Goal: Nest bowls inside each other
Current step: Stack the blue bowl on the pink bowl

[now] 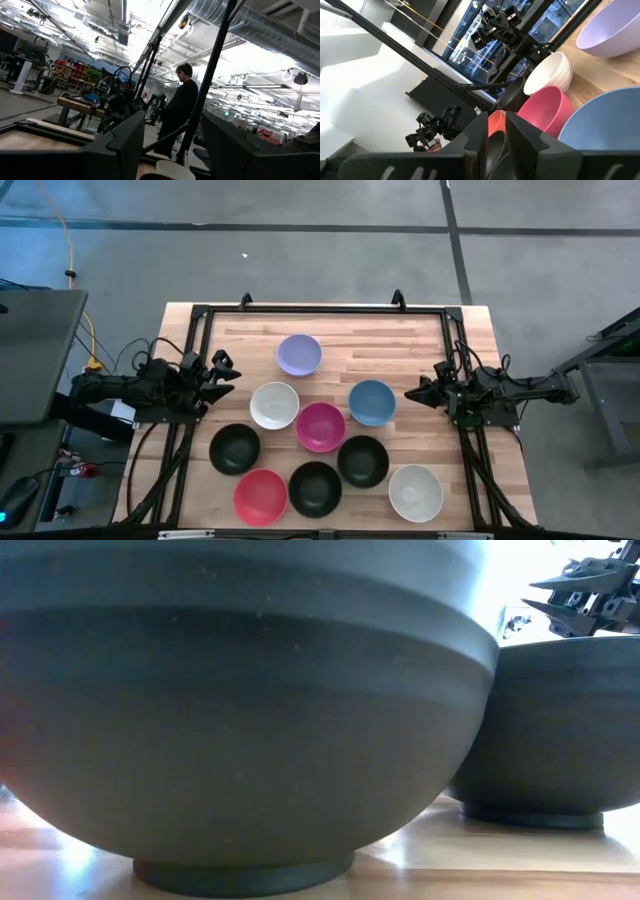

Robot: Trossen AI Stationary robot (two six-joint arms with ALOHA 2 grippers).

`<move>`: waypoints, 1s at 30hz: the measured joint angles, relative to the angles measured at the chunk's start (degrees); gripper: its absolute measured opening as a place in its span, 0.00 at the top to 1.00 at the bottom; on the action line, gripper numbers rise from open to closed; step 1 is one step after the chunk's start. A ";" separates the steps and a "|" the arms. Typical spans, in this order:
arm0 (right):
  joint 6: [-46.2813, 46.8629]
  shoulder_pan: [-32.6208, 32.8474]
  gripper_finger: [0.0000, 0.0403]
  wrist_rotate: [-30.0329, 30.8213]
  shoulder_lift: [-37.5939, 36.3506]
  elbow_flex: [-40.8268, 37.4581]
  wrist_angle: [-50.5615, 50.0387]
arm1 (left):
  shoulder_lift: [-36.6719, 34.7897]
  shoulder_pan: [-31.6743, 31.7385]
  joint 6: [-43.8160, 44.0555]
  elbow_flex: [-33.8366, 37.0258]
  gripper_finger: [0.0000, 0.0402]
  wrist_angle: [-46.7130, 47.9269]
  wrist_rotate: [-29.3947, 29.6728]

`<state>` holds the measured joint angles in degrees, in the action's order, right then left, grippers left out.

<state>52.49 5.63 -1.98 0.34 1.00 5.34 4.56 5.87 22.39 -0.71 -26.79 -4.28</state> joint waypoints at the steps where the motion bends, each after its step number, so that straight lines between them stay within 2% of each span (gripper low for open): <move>1: 0.00 0.00 0.85 0.00 0.00 0.00 0.00 | 0.00 0.00 -0.01 0.02 0.54 0.01 -0.02; 12: 1.99 0.00 0.85 0.09 0.00 0.02 0.00 | 0.00 0.02 3.56 0.01 0.54 0.37 -0.01; 20: 1.35 -0.02 0.85 0.35 0.00 0.00 0.00 | 0.00 0.02 10.98 0.02 0.54 -0.04 -0.43; 25: 1.56 -0.02 0.85 1.30 0.00 0.00 0.01 | 0.00 0.10 17.61 0.02 0.54 0.42 3.69; 30: 1.53 -0.04 0.85 5.11 0.02 0.02 1.59 | 0.00 0.04 18.27 0.00 0.54 -0.44 4.78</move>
<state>54.02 5.59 3.13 0.36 1.01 6.93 4.56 5.91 40.66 -0.71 -27.23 0.50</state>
